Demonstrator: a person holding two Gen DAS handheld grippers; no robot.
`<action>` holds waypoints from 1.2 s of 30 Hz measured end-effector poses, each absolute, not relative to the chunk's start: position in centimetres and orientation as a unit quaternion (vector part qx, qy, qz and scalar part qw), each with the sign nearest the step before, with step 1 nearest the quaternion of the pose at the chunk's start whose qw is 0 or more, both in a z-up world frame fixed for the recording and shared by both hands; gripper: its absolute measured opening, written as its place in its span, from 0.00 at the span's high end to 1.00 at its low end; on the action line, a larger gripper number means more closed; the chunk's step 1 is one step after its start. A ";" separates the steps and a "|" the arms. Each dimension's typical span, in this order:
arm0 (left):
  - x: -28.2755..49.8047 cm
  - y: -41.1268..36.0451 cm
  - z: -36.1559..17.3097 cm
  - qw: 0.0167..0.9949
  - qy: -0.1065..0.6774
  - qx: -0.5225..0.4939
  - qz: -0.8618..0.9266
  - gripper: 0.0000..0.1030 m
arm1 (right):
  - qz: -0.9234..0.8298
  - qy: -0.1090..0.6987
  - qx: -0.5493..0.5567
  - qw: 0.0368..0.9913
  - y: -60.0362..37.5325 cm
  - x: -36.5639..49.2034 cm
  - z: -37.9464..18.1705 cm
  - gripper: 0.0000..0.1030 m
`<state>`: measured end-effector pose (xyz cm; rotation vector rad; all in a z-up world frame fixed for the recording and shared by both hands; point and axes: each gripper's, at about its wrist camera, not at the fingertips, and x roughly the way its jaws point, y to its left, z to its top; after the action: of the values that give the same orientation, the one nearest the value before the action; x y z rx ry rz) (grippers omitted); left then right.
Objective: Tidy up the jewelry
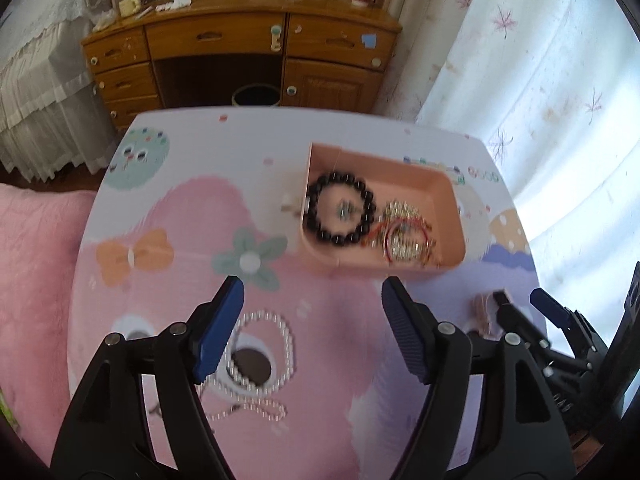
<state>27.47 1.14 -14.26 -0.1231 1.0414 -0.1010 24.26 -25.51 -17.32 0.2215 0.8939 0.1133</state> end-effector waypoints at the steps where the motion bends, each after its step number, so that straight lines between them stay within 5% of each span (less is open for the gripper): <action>1: 26.8 1.0 -14.7 0.862 0.502 -0.059 -0.048 0.32 | 0.057 0.440 0.128 0.887 -26.2 23.7 -17.8 0.15; 15: 18.6 -5.9 -18.9 0.821 0.559 -0.023 -0.116 0.31 | 0.016 0.512 0.218 0.830 -32.2 17.0 -22.0 0.12; 25: 17.8 -12.4 -20.1 0.838 0.521 0.035 -0.157 0.31 | 0.025 0.521 0.158 0.838 -33.4 16.7 -22.3 0.12; 36: 20.0 -15.3 -22.8 0.838 0.515 0.059 -0.168 0.52 | 0.119 0.492 -0.054 0.861 -29.9 16.1 -24.1 0.41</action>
<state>20.01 -15.27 -22.81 0.1241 1.0892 -0.3562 16.12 -29.87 -24.15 -0.1130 1.0329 0.2506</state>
